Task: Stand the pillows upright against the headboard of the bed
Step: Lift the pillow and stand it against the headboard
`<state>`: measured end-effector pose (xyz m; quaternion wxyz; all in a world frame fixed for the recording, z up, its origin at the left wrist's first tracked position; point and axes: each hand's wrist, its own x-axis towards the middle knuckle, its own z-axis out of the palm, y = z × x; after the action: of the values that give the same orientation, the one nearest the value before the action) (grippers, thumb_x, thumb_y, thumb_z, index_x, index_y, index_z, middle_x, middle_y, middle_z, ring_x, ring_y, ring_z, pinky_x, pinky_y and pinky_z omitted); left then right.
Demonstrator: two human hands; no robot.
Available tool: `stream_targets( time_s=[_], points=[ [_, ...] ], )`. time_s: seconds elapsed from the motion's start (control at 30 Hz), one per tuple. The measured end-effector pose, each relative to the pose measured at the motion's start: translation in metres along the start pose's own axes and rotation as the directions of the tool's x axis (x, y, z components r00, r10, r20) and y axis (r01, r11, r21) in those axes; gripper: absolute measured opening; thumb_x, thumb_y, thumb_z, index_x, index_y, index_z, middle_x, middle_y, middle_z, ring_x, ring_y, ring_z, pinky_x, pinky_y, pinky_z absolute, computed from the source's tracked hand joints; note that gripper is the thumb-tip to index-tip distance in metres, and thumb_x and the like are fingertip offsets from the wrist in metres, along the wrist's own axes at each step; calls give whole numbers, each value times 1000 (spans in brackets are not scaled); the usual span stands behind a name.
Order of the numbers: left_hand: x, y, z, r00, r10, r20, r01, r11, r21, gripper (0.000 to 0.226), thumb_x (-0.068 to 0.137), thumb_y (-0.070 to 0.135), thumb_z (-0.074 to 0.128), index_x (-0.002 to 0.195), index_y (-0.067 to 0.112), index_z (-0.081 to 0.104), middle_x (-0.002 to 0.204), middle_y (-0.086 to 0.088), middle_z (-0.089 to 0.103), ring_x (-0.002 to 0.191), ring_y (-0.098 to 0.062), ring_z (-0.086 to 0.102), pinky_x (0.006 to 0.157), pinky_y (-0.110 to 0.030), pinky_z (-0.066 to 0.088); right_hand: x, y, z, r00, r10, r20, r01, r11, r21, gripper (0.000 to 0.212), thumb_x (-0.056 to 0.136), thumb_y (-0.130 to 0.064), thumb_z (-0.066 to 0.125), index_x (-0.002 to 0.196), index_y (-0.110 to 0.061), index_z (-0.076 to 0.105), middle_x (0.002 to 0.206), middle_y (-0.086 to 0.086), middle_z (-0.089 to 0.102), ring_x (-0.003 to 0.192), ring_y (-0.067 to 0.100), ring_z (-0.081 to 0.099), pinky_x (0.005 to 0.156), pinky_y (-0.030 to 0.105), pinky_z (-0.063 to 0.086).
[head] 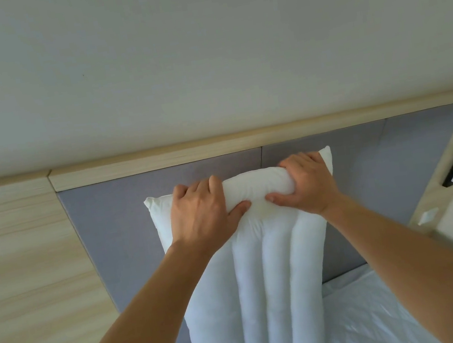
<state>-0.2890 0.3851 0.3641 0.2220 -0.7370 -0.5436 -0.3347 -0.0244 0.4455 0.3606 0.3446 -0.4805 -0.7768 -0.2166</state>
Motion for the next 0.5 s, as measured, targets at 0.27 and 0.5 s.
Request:
stream_targets(
  time_s=[0.27, 0.5],
  points=[
    [-7, -21, 16, 996, -60, 67, 55, 996, 68, 71, 82, 83, 49, 97, 14, 54, 89, -1, 58, 88, -28, 55, 91, -43, 38, 3, -12, 19, 998, -21, 62, 23, 999, -37, 84, 77, -86, 47, 112, -12, 64, 107, 3, 66, 104, 27, 61, 97, 43, 38],
    [-5, -21, 8, 994, -24, 110, 16, 997, 73, 83, 84, 84, 41, 124, 13, 54, 124, -6, 57, 119, -29, 49, 109, -50, 30, -7, -26, -2, 978, 78, 195, -50, 988, -145, 94, 81, -85, 40, 141, -14, 52, 141, 3, 57, 136, 22, 48, 113, 52, 26]
  ],
)
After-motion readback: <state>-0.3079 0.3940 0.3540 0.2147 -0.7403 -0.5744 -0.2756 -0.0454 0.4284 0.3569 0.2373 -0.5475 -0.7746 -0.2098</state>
